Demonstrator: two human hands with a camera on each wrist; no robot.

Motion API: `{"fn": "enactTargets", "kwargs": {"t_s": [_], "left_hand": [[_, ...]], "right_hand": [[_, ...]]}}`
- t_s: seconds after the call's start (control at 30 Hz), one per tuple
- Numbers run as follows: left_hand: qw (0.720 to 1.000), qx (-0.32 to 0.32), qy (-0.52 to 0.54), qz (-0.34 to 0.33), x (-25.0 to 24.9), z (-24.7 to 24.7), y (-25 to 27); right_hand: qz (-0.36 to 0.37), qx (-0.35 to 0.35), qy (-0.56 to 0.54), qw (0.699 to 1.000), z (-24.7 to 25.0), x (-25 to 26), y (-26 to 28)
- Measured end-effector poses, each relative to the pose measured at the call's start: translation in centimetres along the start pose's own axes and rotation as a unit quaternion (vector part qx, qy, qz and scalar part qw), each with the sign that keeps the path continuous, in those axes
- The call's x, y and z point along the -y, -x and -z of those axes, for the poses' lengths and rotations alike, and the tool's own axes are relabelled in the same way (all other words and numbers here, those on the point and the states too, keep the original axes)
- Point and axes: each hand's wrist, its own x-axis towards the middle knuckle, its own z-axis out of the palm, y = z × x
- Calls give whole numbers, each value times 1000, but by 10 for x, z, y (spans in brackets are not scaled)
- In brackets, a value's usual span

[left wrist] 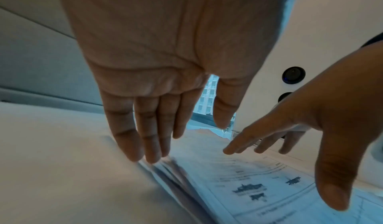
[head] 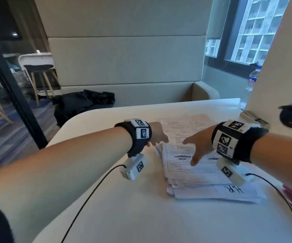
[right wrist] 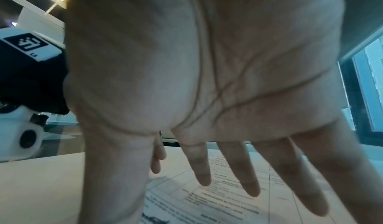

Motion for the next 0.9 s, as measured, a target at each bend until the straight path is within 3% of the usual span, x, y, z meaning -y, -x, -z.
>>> {"fn": "enactTargets", "kwargs": {"t_s": [0.17, 0.37, 0.5, 0.63, 0.8, 0.9], "left_hand": [[993, -18, 109, 48, -2, -19, -2], [947, -66, 300, 95, -13, -31, -2], [974, -64, 209, 63, -24, -37, 4], [983, -82, 159, 31, -31, -44, 5], [978, -131, 158, -21, -35, -39, 15], [965, -165, 196, -54, -30, -26, 26]], "right_hand": [[-13, 42, 36, 998, -12, 3, 3], [-1, 11, 13, 1000, -27, 7, -1], [-4, -7, 3, 1000, -32, 4, -1], [1, -26, -16, 1000, -36, 1, -1], [10, -65, -110, 992, -31, -15, 8], [-8, -135, -172, 976, -23, -34, 13]]}}
